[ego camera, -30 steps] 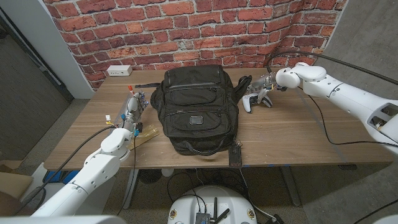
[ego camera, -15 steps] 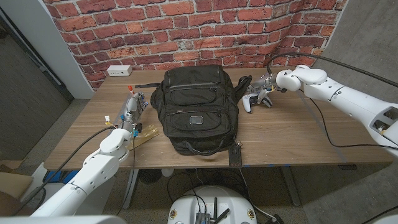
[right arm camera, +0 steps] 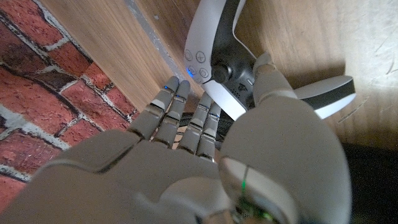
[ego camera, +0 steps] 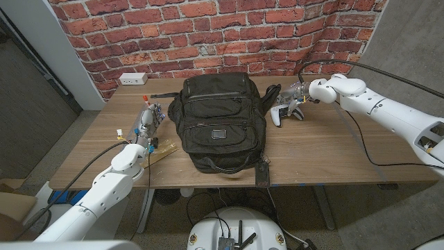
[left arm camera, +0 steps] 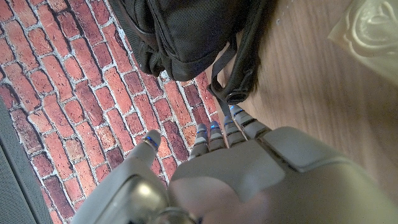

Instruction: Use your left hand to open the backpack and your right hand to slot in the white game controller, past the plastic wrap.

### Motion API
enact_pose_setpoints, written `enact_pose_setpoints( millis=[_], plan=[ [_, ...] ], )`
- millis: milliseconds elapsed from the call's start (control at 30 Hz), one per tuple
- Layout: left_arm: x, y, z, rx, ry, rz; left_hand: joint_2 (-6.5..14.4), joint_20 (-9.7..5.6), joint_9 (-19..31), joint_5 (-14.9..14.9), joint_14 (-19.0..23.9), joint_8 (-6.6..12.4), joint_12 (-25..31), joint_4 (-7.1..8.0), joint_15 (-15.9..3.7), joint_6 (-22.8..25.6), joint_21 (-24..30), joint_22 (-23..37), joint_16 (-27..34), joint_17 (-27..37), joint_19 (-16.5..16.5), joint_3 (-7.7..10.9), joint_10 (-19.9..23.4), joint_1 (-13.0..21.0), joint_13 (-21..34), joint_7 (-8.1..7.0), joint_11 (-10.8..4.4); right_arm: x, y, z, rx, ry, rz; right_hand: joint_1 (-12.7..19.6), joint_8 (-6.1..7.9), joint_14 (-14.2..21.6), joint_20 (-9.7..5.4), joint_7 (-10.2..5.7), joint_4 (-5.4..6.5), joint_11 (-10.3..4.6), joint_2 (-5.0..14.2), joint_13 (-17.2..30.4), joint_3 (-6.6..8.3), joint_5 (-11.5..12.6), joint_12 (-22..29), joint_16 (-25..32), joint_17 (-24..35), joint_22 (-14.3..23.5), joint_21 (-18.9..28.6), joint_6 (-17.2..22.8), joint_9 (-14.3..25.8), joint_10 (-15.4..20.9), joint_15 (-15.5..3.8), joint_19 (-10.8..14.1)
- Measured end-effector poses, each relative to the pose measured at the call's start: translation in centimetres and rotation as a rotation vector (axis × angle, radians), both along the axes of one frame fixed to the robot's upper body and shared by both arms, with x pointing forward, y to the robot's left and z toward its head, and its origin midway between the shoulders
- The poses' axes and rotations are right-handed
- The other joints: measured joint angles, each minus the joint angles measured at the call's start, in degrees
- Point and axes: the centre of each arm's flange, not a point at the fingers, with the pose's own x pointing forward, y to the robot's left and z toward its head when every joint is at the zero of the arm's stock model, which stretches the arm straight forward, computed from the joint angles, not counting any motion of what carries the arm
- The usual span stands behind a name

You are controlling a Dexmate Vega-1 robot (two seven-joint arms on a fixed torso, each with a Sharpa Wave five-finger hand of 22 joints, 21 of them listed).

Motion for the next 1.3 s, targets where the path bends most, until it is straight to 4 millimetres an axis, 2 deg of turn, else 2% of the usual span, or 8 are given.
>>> enact_pose_setpoints(
  millis=[100, 233, 467, 800, 1100, 1300],
  plan=[
    [0.0, 0.0, 0.0, 0.001, -0.001, -0.001, 0.0, 0.0, 0.0, 0.0, 0.0, 0.0, 0.0, 0.0, 0.0, 0.0, 0.0, 0.0, 0.0, 0.0, 0.0, 0.0, 0.0, 0.0, 0.0, 0.0, 0.0, -0.1, 0.0, 0.0, 0.003, -0.007, 0.006, 0.5, 0.78, 1.2, -0.04, -0.06, 0.09, 0.41, -0.01, 0.3, -0.35, -0.1, 0.5, 0.9, 0.4, 0.1, 0.4, 1.5, -0.1, 1.0, -0.02, 0.9],
    [-0.1, -0.1, 0.1, 0.003, -0.003, -0.003, 0.0, 0.0, 0.0, 0.0, 0.0, 0.0, 0.0, 0.18, 0.0, 0.0, 0.0, 0.0, 0.0, 0.0, 0.0, 0.18, 0.2, 0.0, 0.0, 0.0, 0.19, -0.2, 0.0, 0.0, 0.01, -0.016, 0.014, 0.9, 1.11, 2.2, -0.37, -0.37, 0.08, 1.17, 0.45, 0.3, -0.39, -0.2, 1.0, 0.9, 0.4, 0.3, 0.4, 2.8, -0.3, 1.8, -0.24, 1.6],
    [-0.2, -0.4, 0.4, 0.01, -0.011, -0.007, 0.0, 0.0, 0.0, 0.0, 0.0, 0.0, 0.0, 0.24, 0.0, 0.0, 0.0, 0.0, 0.0, 0.0, 0.0, 0.24, 0.2, 0.0, 0.0, 0.0, 0.19, -0.5, 0.0, 0.2, 0.022, -0.027, 0.023, 0.7, 1.87, 3.8, -0.17, -0.73, 0.31, 1.67, 0.64, 0.3, -0.38, 0.2, 1.1, 1.5, 0.7, 0.3, 0.4, 4.6, -0.3, 3.1, -0.1, 2.6],
    [-0.4, -0.8, 1.2, 0.034, -0.032, -0.017, 0.0, 0.0, 0.0, 0.0, 0.0, 0.0, 0.0, 0.24, 0.0, 0.0, 0.0, 0.0, 0.0, 0.0, 0.0, 0.24, 0.2, 0.0, 0.0, 0.0, 0.19, -1.3, 0.6, 0.7, 0.042, -0.042, 0.032, -0.3, 1.87, 5.3, -0.37, -0.58, 0.43, 2.09, 1.69, 0.3, -0.51, 0.2, 1.4, 1.8, 0.7, 0.3, 0.9, 5.0, -0.6, 3.5, -0.26, 3.7],
    [-0.8, -0.9, 1.6, 0.048, -0.042, -0.024, 0.0, 0.0, 0.0, 0.0, 0.0, 0.0, 0.0, 0.24, 0.0, 0.0, 0.0, 0.0, 0.0, 0.0, 0.0, 0.24, 0.2, 0.0, 0.0, 0.0, 0.19, -2.1, 0.7, 1.1, 0.068, -0.058, 0.028, -0.3, 2.2, 6.9, -0.69, 0.33, 0.44, 2.6, 1.68, -0.2, -0.51, 0.7, 1.4, 1.8, 0.6, 0.3, 1.1, 5.9, -0.6, 4.1, -0.42, 4.6],
    [-1.1, -0.6, 1.8, 0.058, -0.049, -0.028, 0.0, 0.0, 0.0, 0.0, 0.0, 0.0, 0.0, 0.24, 0.0, 0.0, 0.0, 0.0, 0.0, 0.0, 0.0, 0.24, 0.2, 0.0, 0.0, 0.0, 0.19, -2.8, 0.5, 1.4, 0.091, -0.069, 0.019, -0.3, 2.38, 7.5, -0.39, 0.56, 0.34, 2.57, 1.69, -0.5, -0.42, 0.7, 1.4, 1.9, 0.6, 0.3, 1.3, 6.2, -0.6, 4.7, -0.39, 4.9]
  ],
)
